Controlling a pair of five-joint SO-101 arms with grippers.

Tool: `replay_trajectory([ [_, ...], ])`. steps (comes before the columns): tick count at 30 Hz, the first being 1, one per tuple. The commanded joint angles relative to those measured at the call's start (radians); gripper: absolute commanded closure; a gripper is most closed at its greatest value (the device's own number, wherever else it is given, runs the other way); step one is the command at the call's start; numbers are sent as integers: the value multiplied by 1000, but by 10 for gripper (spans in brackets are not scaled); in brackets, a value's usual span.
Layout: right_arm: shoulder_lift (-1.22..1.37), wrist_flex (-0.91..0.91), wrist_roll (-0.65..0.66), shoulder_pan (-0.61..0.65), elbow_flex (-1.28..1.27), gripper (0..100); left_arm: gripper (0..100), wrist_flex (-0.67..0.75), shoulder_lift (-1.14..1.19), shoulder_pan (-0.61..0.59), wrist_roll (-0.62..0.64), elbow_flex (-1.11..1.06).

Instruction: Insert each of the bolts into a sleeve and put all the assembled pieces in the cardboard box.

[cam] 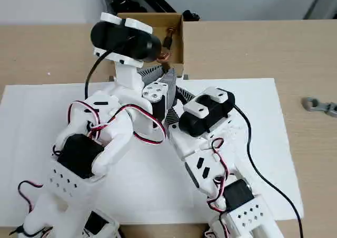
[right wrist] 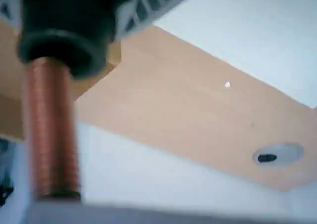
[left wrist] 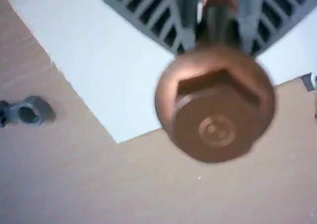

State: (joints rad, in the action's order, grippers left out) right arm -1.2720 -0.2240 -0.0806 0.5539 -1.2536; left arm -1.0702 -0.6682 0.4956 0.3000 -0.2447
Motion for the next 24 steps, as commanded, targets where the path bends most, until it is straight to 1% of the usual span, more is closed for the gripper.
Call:
replay_trajectory([
  [1, -25, -4, -11, -8, 20, 995, 995, -46, -18, 2, -38, 70],
  [7, -25, -4, -11, -8, 21, 995, 995, -101, -18, -2, -46, 113],
  [15, -25, -4, -11, -7, 21, 995, 995, -95, -12, 3, -46, 105],
  [19, -25, -4, -11, -5, 21, 995, 995, -64, 69, 3, -46, 111],
  [24, -27, -4, -11, -8, 23, 995, 995, -64, 160, 5, -46, 145],
])
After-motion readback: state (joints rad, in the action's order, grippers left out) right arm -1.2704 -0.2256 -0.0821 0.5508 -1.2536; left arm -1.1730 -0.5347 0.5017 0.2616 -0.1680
